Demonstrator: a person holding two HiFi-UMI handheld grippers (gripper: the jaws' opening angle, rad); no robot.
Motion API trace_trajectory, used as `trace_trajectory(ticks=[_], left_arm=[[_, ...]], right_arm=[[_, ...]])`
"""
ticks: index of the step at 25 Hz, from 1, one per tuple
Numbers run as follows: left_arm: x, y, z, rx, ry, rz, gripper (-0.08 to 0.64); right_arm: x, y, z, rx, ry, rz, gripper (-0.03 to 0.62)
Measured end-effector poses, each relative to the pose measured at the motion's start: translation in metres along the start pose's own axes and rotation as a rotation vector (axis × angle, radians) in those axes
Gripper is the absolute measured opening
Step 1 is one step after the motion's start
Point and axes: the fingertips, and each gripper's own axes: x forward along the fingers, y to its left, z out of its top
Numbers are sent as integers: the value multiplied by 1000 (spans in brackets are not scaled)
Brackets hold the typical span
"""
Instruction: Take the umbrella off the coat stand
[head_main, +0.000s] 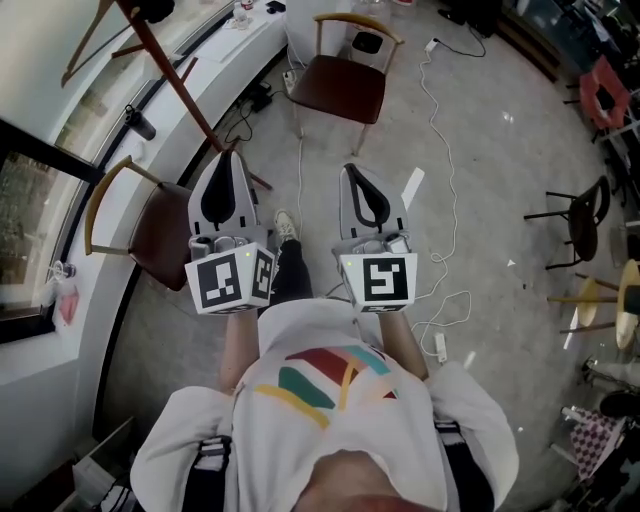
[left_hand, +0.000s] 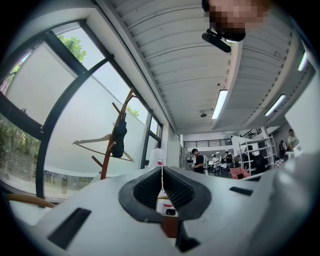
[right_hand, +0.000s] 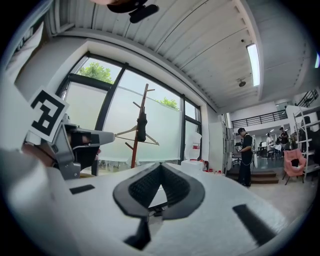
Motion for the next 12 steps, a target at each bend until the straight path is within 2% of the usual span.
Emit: trace_trajectory(ticks=[7, 12], left_arm=[[81, 16, -11, -13, -4, -12, 9], [146, 41, 0, -3, -22, -2, 9]], right_arm=[[72, -19, -2, -11, 2, 25, 0], [142, -25, 11, 36, 13, 103, 0]])
